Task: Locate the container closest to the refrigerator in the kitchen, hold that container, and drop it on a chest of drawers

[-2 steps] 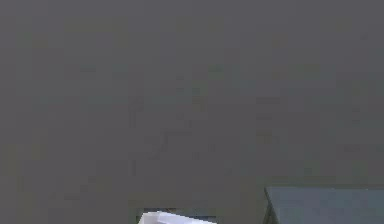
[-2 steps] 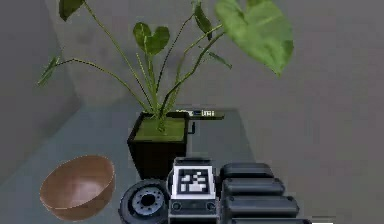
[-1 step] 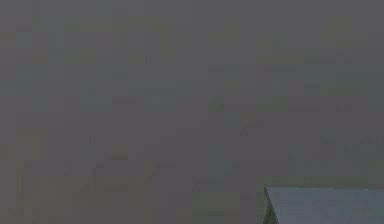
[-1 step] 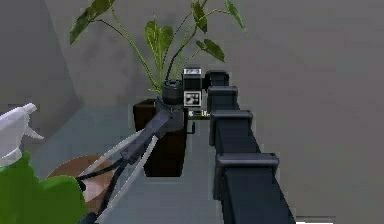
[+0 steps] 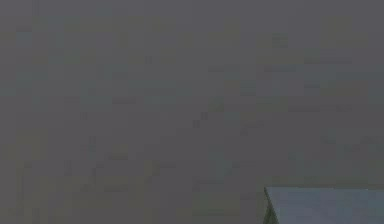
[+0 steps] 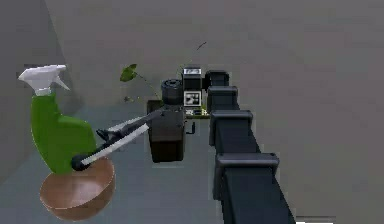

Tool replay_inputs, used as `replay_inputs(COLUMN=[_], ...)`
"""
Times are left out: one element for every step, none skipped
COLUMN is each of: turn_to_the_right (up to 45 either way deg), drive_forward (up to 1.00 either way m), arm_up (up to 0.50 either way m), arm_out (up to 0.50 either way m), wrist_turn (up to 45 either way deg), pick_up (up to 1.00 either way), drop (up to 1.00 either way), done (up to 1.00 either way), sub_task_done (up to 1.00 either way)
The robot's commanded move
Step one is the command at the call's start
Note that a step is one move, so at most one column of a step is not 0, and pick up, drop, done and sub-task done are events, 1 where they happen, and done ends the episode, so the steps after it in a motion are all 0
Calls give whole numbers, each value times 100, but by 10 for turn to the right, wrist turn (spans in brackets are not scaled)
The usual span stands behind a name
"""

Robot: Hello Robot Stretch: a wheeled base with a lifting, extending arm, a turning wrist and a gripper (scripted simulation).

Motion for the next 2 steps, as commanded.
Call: replay_inputs(turn_to_the_right=[0, 0], drive_forward=[0, 0], arm_up=[0, 0], arm_out=[0, 0], wrist_turn=[450, 210], pick_up=[0, 0], drop=[0, 0], done=[0, 0], sub_task_done=[0, 0])
